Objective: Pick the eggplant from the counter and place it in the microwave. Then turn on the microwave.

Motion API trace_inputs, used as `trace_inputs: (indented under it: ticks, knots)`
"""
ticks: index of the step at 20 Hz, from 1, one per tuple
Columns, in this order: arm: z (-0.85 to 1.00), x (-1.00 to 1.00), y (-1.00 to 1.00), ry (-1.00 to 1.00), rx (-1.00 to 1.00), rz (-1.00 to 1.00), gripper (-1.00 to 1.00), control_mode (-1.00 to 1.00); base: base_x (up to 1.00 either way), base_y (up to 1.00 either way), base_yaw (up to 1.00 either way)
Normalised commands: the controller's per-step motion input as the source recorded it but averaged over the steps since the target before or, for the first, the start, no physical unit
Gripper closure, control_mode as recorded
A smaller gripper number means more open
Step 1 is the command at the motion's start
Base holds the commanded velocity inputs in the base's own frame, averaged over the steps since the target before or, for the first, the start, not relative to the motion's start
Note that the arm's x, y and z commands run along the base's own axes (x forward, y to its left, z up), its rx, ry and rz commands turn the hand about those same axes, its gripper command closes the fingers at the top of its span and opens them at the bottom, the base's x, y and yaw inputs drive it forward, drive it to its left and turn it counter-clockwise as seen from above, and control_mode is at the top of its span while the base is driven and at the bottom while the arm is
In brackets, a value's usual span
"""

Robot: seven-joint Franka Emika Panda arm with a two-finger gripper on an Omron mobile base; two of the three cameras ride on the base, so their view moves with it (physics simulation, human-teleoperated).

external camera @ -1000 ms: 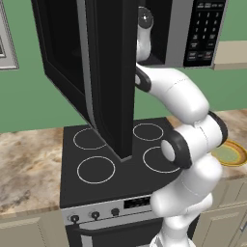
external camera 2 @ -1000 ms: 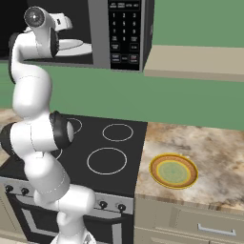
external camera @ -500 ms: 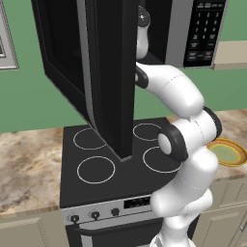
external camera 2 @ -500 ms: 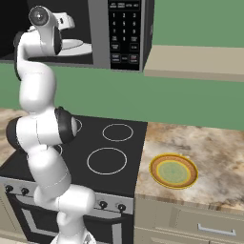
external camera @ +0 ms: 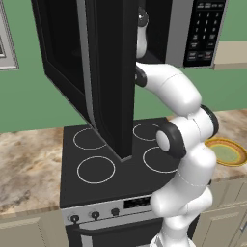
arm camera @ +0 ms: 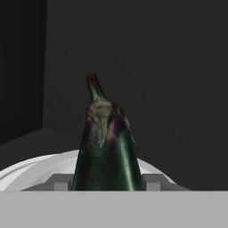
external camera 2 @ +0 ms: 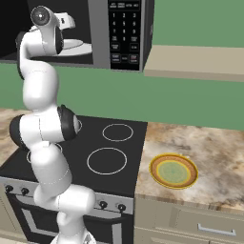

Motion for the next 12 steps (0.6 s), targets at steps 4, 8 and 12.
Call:
trace_inputs:
  ticks: [4, 8, 12]
  knots:
    - [-0.05, 0.1, 0.0, 0.0, 0.0, 0.0, 1.0, -1.0, 0.0, 0.0, 0.0]
    - [-0.06, 0.1, 0.0, 0.01, 0.0, 0.0, 1.0, -1.0, 0.0, 0.0, 0.0]
    - [-0.05, 0.11, 0.01, 0.01, 0.0, 0.0, 1.0, -1.0, 0.0, 0.0, 0.0]
